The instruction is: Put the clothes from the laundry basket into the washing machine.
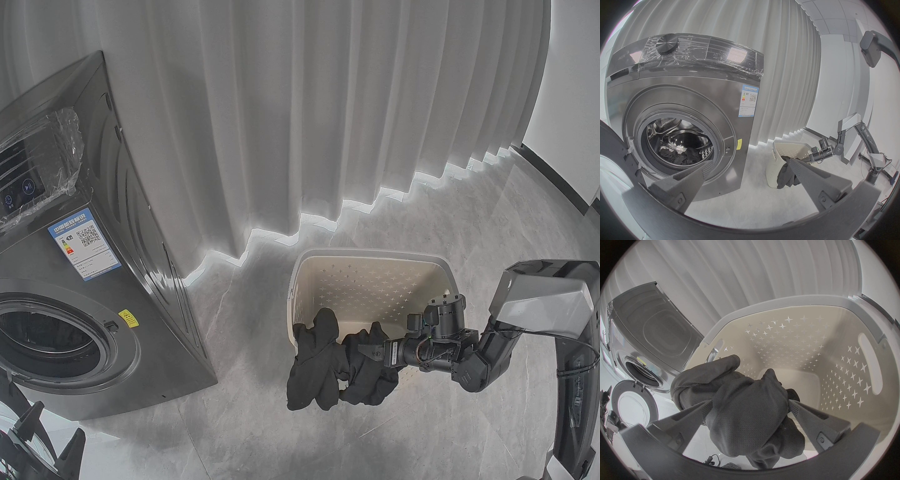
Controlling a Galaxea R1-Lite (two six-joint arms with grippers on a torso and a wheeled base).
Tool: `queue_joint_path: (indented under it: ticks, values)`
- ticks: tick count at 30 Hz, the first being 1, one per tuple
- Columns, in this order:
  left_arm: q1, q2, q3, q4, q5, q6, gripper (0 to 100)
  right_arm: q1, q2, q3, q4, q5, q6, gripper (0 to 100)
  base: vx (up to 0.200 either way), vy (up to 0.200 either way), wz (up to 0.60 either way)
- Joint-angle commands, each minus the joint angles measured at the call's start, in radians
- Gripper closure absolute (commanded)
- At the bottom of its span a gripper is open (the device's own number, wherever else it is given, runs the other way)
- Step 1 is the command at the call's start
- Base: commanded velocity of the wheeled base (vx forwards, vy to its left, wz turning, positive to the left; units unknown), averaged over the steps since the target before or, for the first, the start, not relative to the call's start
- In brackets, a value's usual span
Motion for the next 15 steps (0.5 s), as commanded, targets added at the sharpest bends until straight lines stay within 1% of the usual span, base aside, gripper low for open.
queue_joint_path:
  ticks: [1,8,9,15]
  values:
    - [0.0,0.002,0.015,-0.001,0.0,-0.001,0,0.003,0.024,-0.019,0.003,0.001,-0.001,0,0.0,0.0,0.0]
    - [0.0,0.002,0.015,-0.001,0.0,-0.001,0,0.008,0.04,-0.05,0.006,0.001,-0.007,0,0.0,0.0,0.0]
    - [0.0,0.002,0.015,-0.001,0.0,-0.001,0,0.008,0.04,-0.05,0.006,0.001,-0.007,100,0.0,0.0,0.0]
    - [0.0,0.0,0.015,-0.001,0.002,0.001,0,0.009,0.044,-0.061,0.004,0.001,-0.007,100,0.0,0.0,0.0]
